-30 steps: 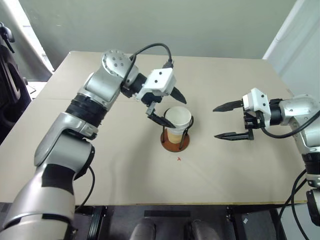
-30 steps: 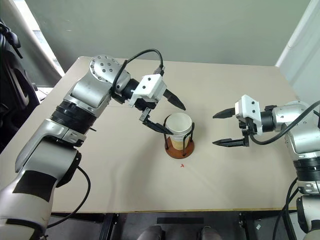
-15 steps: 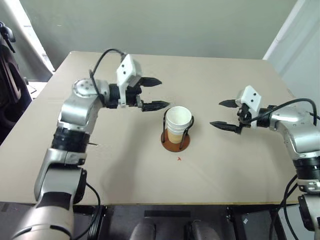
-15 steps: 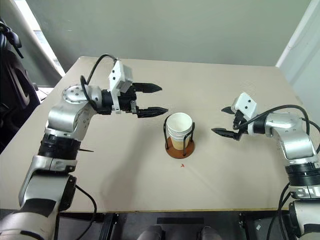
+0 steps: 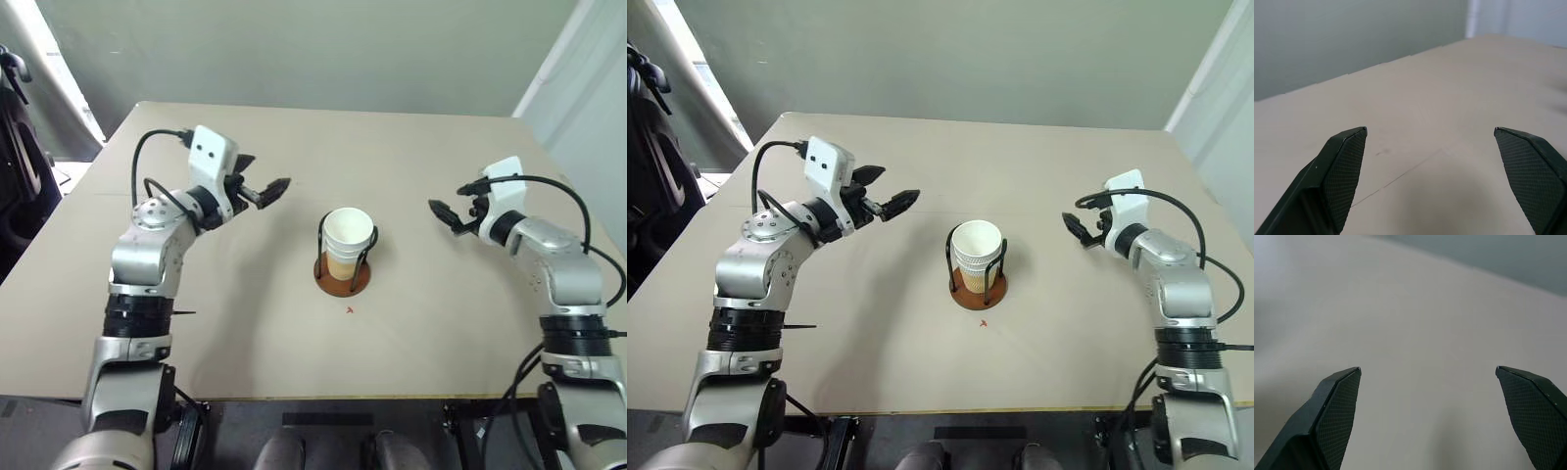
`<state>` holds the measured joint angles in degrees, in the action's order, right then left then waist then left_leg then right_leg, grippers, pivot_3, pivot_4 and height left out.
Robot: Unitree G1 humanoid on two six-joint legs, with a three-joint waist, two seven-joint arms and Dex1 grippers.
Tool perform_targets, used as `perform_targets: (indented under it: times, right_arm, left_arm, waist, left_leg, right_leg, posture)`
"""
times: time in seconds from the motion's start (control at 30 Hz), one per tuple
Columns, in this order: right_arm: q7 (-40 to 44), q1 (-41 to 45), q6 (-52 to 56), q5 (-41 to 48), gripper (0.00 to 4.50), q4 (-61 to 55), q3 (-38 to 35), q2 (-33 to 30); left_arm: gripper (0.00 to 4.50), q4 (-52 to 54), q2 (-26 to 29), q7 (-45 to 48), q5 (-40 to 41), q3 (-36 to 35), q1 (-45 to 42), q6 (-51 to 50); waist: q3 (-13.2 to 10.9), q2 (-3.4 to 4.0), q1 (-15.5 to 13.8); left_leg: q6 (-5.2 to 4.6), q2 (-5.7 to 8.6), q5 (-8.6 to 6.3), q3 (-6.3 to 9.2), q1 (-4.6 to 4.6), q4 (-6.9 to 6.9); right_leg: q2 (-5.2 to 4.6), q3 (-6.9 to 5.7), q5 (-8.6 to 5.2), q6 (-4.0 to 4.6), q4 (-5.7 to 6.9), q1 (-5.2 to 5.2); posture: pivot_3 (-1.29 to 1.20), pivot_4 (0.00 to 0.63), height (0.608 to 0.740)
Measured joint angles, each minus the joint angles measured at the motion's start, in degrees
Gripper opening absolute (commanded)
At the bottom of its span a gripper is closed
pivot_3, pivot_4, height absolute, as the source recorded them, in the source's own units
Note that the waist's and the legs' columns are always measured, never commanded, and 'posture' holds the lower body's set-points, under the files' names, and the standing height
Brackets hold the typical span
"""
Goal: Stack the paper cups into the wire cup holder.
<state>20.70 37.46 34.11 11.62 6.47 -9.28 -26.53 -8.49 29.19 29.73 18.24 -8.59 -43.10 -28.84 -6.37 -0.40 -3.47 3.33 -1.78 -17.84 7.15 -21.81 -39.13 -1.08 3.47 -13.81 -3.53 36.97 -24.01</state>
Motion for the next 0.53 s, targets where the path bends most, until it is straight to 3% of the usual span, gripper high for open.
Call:
perform_targets:
  times: [0.3,0.53]
  right_arm:
    - [-8.85,2.53,2.53,5.45,4.50,2.32,-7.32,9.54]
    - [-11.79,3.52,-3.59,6.39,4.50,6.02,-9.65,11.73]
  left_arm:
    - [4.46,-3.18,-2.72,-11.89,-2.56,-3.91,1.29,1.04]
    - [4.46,-2.84,-3.70,-14.57,-2.52,-4.43,2.83,1.25]
  waist:
    - [0.00,0.00,0.08]
    - [0.00,0.00,0.01]
  left_leg:
    - [0.03,0.05,0.02,-0.07,-0.02,0.08]
    - [0.04,0.08,0.01,-0.06,-0.04,0.11]
  right_leg:
    - [0.01,-0.09,-0.01,0.03,0.02,-0.16]
    - [0.01,-0.10,-0.01,0.04,0.02,-0.18]
  posture:
    - [0.00,0.150,0.740]
    - [0.00,0.150,0.740]
